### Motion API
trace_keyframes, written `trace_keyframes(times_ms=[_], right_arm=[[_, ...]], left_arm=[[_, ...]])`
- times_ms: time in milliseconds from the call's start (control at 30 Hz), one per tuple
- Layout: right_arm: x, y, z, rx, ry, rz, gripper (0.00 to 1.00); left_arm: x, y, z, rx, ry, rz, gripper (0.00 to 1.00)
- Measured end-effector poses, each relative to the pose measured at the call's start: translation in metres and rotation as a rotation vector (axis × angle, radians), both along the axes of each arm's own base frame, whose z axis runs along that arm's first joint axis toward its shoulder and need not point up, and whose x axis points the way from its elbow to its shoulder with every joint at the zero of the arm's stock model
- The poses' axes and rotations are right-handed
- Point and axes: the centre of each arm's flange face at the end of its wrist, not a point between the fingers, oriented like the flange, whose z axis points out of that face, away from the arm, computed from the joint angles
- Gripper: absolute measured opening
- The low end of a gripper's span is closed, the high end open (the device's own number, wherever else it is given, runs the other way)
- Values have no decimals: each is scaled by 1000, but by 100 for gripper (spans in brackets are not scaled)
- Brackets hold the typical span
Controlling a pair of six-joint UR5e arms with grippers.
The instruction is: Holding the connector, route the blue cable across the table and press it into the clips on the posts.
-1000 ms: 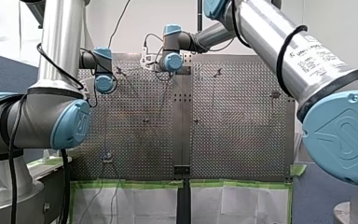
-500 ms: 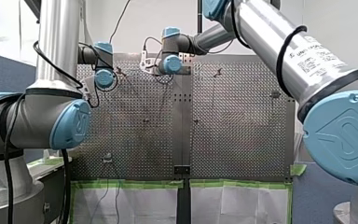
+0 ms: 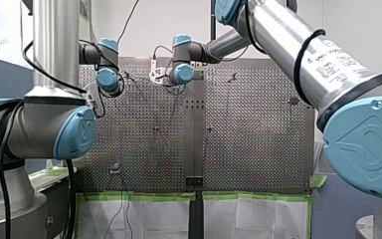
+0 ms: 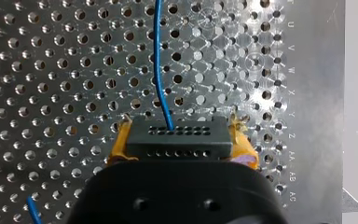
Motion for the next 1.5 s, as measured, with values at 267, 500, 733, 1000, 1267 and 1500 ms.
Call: trace_keyframes(times_ms=[267, 500, 733, 1000, 1267, 1500], right_arm=[[0, 1, -1, 1, 2, 1, 0], [0, 1, -2, 3, 4, 2, 0], [0, 0, -3, 6, 8, 2, 0], [-1, -2, -4, 7, 8, -2, 0], [-3, -4, -4, 9, 9, -5, 0], [-4, -6, -4, 10, 9, -8, 0]], left_arm=[[-31, -11, 6, 28, 49, -37, 100], [-51, -23, 28, 91, 45, -69, 100], [-64, -39, 50, 160, -4, -142, 100], [-61, -57, 57, 230, -54, -216, 100], [-37, -71, 61, 303, -96, -204, 100], [-14, -78, 61, 361, -99, -178, 100]])
